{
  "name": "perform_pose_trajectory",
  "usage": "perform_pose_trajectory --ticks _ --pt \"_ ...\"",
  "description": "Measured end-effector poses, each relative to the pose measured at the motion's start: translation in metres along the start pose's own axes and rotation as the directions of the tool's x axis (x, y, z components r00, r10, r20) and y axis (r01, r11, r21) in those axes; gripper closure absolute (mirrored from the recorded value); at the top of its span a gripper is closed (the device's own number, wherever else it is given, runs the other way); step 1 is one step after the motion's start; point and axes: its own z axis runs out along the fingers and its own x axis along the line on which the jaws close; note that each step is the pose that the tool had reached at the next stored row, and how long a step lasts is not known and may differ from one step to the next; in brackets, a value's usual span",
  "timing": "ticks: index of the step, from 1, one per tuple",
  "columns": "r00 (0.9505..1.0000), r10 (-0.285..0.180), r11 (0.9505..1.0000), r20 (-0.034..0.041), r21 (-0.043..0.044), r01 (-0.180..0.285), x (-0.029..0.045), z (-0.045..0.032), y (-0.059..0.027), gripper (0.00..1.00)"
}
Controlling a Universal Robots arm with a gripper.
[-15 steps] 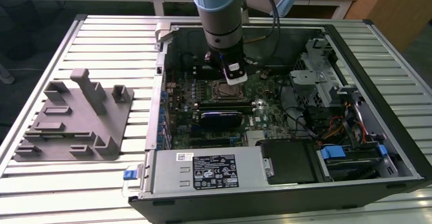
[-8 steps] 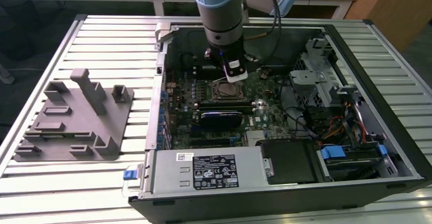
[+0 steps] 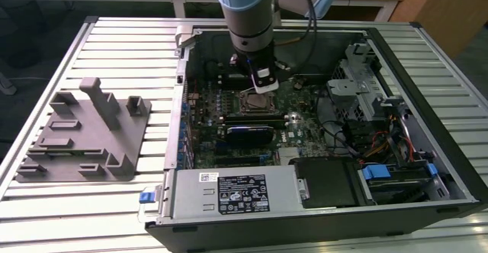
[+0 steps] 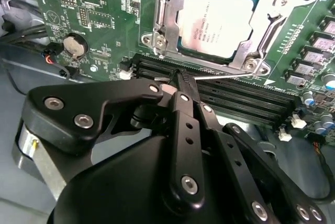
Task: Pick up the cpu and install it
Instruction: 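Install the first cpu locking lever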
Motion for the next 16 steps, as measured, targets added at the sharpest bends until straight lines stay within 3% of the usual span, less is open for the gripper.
perform_pose_trajectory --ticks 10,12,16 --pt "1.0000 0.000 1.0000 0.0001 0.0008 0.000 0.0036 0.0053 0.0022 0.89" --pt "1.0000 -0.001 1.0000 0.0016 0.0049 0.001 0.0040 0.0066 0.0025 0.89" --pt "1.0000 -0.005 0.9998 0.0072 0.0210 0.005 0.0043 0.0083 0.0022 0.89"
